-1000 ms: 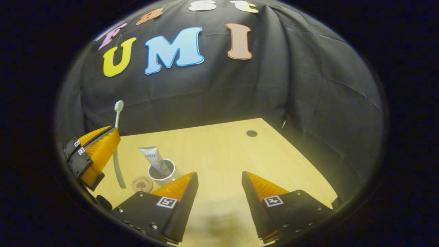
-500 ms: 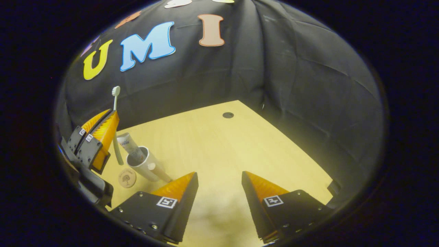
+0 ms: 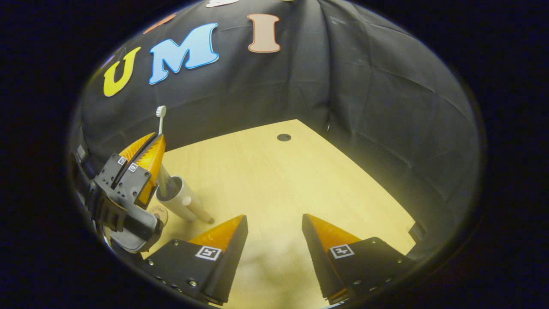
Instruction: Put the toothbrush and toothpaste on the desktop into the cup, then pick up the cup and place it on the coaster on the desktop.
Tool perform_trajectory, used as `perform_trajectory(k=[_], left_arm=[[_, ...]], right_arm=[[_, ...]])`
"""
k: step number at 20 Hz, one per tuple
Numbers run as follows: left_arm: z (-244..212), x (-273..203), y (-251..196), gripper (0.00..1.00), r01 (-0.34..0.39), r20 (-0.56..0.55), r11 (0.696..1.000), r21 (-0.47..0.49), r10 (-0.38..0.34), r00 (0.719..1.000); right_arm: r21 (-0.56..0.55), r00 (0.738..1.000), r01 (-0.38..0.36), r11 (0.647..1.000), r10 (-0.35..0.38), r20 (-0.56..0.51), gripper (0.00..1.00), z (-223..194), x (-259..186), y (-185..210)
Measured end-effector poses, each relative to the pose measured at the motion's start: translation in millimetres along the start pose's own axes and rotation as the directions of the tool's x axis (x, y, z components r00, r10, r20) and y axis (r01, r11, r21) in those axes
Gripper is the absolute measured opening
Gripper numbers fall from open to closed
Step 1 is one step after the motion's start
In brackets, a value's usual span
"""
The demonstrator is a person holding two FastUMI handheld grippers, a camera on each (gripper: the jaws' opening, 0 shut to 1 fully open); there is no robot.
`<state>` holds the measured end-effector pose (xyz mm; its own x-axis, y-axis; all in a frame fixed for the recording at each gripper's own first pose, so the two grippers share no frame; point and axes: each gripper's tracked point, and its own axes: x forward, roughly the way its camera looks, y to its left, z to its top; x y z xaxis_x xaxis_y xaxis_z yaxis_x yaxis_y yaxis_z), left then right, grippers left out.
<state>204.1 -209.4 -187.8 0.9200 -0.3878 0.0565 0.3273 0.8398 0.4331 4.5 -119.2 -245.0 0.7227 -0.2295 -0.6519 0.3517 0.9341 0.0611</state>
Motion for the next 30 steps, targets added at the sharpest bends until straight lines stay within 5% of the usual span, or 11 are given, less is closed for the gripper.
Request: perform_trajectory(k=[8, 16, 17, 18, 20, 21, 23, 24, 27, 28, 30], left_arm=[[-19, 1, -8, 0.07, -0.003, -0.026, 0.998, -0.059, 0.001, 1.000], [-15, -9, -5, 0.22, -0.018, -0.036, 0.995, -0.095, 0.014, 0.999], [-15, -9, -5, 0.40, -0.020, -0.039, 0.995, -0.099, 0.016, 0.999], [-15, -10, -3, 0.30, -0.022, -0.043, 0.994, -0.107, 0.018, 0.999], [-13, -15, 0, 0.31, -0.029, -0.053, 0.990, -0.137, 0.022, 0.998], [-9, -18, 4, 0.21, -0.035, -0.051, 0.987, -0.155, 0.028, 0.998], [-5, -23, 11, 0.20, -0.044, -0.058, 0.981, -0.188, 0.033, 0.998], [-6, -26, 14, 0.30, -0.050, -0.073, 0.977, -0.205, 0.036, 0.997], [-3, -38, 30, 0.39, -0.079, -0.112, 0.967, -0.244, 0.053, 0.992], [-1, -43, 37, 0.30, -0.088, -0.122, 0.965, -0.246, 0.059, 0.991], [4, -53, 49, 0.30, -0.104, -0.137, 0.964, -0.243, 0.072, 0.988]], right_arm=[[0.001, 1.000, -0.008, 1.000, 0.008, -0.001, 0.76, 1, -1, 1], [0.004, 1.000, -0.024, 1.000, 0.024, -0.010, 0.76, 1, -1, 4], [0.005, 1.000, -0.027, 1.000, 0.027, -0.012, 0.76, 1, -2, 5], [0.006, 0.999, -0.031, 1.000, 0.031, -0.014, 0.76, 0, -2, 5], [0.006, 0.999, -0.042, 0.999, 0.042, -0.018, 0.76, 1, -3, 7], [0.005, 0.999, -0.048, 0.999, 0.048, -0.020, 0.76, 1, -3, 7], [-0.001, 0.997, -0.068, 0.998, 0.068, -0.025, 0.76, 2, -5, 9], [-0.010, 0.996, -0.081, 0.997, 0.081, -0.030, 0.76, 1, -6, 11], [-0.049, 0.991, -0.131, 0.990, 0.129, -0.045, 0.76, 1, -11, 16], [-0.064, 0.988, -0.147, 0.987, 0.144, -0.050, 0.77, 1, -10, 16], [-0.091, 0.981, -0.188, 0.978, 0.183, -0.062, 0.76, 4, -10, 20]])
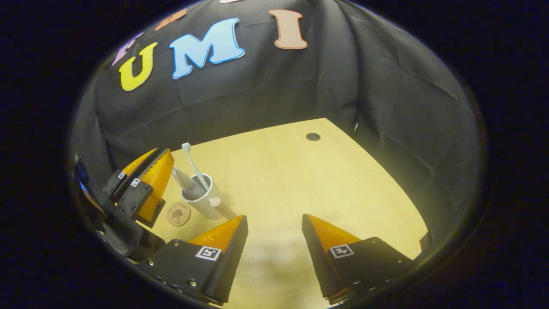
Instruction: Put the toothbrush and toothpaste on the desktop into the cup, then pick up the cup and place it on the coaster on the desktop.
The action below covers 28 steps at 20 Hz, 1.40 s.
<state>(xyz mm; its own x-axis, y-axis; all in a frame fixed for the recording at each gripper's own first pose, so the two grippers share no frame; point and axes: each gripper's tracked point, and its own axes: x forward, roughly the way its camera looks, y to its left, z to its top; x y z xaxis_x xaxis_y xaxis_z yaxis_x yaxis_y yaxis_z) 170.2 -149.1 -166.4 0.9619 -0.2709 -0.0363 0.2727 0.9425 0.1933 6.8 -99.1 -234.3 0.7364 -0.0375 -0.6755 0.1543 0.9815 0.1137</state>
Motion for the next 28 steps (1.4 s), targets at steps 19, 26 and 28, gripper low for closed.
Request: perform_trajectory(k=[19, 26, 28], left_arm=[[-44, -117, 101, 0.70, -0.231, -0.297, 0.963, -0.142, 0.181, 0.937], [-76, -153, 125, 0.80, -0.339, -0.398, 0.930, -0.139, 0.261, 0.879], [-85, -162, 129, 0.77, -0.366, -0.423, 0.921, -0.134, 0.281, 0.861]], right_arm=[[-0.422, 0.915, -0.383, 0.821, 0.273, -0.298, 0.76, -5, 36, 50], [-0.523, 0.871, -0.463, 0.715, 0.259, -0.417, 0.75, -18, 69, 67], [-0.538, 0.863, -0.472, 0.698, 0.243, -0.442, 0.72, -21, 81, 66]])
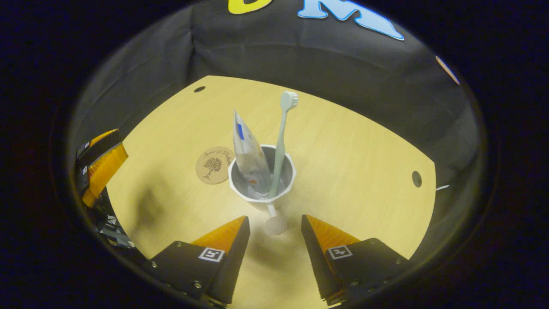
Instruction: Put the toothbrush and toothpaste on the desktop into the cup, then pick up the cup and place it on the coaster on the desktop.
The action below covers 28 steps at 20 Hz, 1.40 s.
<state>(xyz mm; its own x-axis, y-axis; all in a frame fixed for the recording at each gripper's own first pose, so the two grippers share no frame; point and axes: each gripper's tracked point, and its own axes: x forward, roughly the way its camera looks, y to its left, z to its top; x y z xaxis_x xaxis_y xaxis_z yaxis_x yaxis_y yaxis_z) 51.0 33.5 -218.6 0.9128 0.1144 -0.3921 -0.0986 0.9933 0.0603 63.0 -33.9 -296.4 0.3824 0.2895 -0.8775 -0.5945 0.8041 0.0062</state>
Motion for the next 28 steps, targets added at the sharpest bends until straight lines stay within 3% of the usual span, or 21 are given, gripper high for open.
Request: perform_trajectory(k=[3, 4, 6, 7, 9, 10, 15, 16, 28], left_arm=[[-15, -7, 12, 0.80, -0.044, -0.033, 0.999, -0.013, 0.044, 0.998], [-19, -10, 16, 0.77, -0.057, -0.045, 0.998, -0.020, 0.057, 0.997], [-25, -13, 23, 0.80, -0.083, -0.075, 0.996, -0.029, 0.080, 0.994], [-29, -15, 24, 0.80, -0.093, -0.086, 0.995, -0.032, 0.090, 0.992], [-33, -19, 28, 0.78, -0.109, -0.097, 0.993, -0.046, 0.105, 0.990], [-35, -21, 31, 0.78, -0.117, -0.103, 0.992, -0.053, 0.112, 0.988], [-42, -24, 31, 0.81, -0.139, -0.119, 0.987, -0.077, 0.129, 0.984], [-41, -24, 31, 0.79, -0.142, -0.117, 0.987, -0.076, 0.132, 0.984], [-37, -25, 30, 0.78, -0.137, -0.105, 0.988, -0.074, 0.129, 0.986]], right_arm=[[-0.013, 1.000, -0.017, 1.000, 0.017, -0.021, 0.63, 3, 9, -3], [-0.010, 0.999, -0.031, 0.999, 0.031, -0.032, 0.56, 2, 17, -1], [-0.015, 0.998, -0.042, 0.999, 0.041, -0.042, 0.56, 2, 25, -2], [-0.014, 0.998, -0.054, 0.998, 0.053, -0.046, 0.41, 2, 30, 1], [-0.023, 0.997, -0.052, 0.998, 0.050, -0.054, 0.40, -1, 41, 4], [-0.025, 0.997, -0.060, 0.998, 0.059, -0.050, 0.26, 3, 25, 1], [-0.049, 0.998, -0.045, 0.998, 0.043, -0.048, 0.17, 2, 30, 1], [-0.050, 0.998, -0.045, 0.998, 0.043, -0.044, 0.10, 2, 25, 1], [-0.049, 1.000, -0.015, 0.999, 0.016, 0.016, 0.06, 2, 21, 5]])
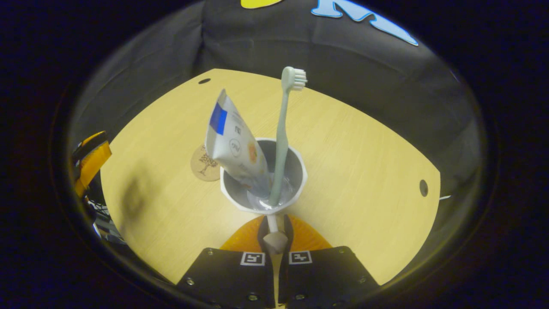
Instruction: Put the toothbrush and toothpaste on the desktop into the cup, then pick up the cup and place it on the coaster on the desktop.
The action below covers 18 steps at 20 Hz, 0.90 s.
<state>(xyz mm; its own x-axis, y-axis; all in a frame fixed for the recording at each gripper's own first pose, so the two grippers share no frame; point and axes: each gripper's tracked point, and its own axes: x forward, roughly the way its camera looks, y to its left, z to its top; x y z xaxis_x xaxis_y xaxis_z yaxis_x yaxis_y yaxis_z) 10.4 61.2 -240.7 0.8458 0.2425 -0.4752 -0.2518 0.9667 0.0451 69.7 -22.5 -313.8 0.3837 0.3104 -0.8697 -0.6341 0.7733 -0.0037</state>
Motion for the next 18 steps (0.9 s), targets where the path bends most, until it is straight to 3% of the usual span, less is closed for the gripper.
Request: perform_trajectory(k=[3, 11, 18], left_arm=[[-1, 0, 0, 0.78, 0.001, 0.000, 1.000, -0.005, -0.001, 1.000], [-2, -4, 3, 0.81, -0.012, 0.004, 1.000, -0.009, 0.012, 1.000], [-18, -18, 40, 0.78, -0.051, -0.012, 0.998, -0.027, 0.050, 0.999]], right_arm=[[0.008, 1.000, -0.013, 1.000, 0.013, 0.016, 0.09, 9, -6, 10], [-0.016, 0.998, -0.055, 0.998, 0.055, 0.029, 0.05, 33, 5, 53], [-0.045, 0.997, -0.073, 0.996, 0.074, 0.023, 0.05, 46, 22, 70]])
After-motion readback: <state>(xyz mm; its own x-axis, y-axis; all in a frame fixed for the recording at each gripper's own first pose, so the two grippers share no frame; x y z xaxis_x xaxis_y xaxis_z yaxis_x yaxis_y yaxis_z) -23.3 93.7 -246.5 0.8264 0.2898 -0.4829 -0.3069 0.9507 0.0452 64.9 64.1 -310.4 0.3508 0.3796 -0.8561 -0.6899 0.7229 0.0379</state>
